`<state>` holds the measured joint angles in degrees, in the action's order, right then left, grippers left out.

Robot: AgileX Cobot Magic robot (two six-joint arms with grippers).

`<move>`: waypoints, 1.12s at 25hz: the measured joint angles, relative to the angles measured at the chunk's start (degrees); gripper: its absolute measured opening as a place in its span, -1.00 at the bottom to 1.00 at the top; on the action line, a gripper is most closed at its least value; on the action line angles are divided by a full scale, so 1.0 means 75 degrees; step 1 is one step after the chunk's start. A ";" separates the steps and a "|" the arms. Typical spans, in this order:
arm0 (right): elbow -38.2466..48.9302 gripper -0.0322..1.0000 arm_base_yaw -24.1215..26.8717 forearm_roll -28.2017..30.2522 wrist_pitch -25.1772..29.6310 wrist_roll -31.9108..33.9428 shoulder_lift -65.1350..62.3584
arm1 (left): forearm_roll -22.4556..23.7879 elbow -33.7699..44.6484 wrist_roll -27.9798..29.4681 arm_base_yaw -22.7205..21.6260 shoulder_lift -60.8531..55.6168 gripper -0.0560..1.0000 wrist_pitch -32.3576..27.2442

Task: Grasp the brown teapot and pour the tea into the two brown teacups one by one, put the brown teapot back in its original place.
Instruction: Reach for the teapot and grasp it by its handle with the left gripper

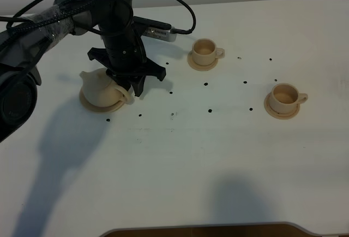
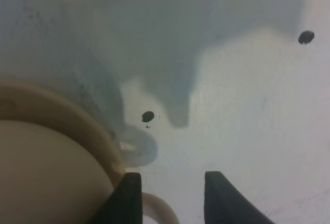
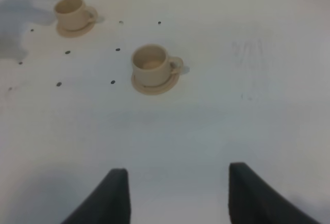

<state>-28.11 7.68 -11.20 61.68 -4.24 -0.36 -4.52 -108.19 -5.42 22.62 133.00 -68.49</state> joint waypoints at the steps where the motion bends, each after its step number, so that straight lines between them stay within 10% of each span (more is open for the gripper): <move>1: 0.0000 -0.07 0.0000 0.0000 0.0000 0.0000 0.0000 | -0.0001 0.0000 -0.0120 0.0000 0.0000 -0.27 0.0000; 28: 0.0000 -0.07 0.0000 0.0000 0.0000 0.0000 0.0000 | -0.0161 0.0375 0.0062 0.0120 -0.0301 -0.27 0.0000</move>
<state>-28.11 7.68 -11.20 61.68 -4.24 -0.36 -5.73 -105.37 -4.95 23.52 130.75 -68.49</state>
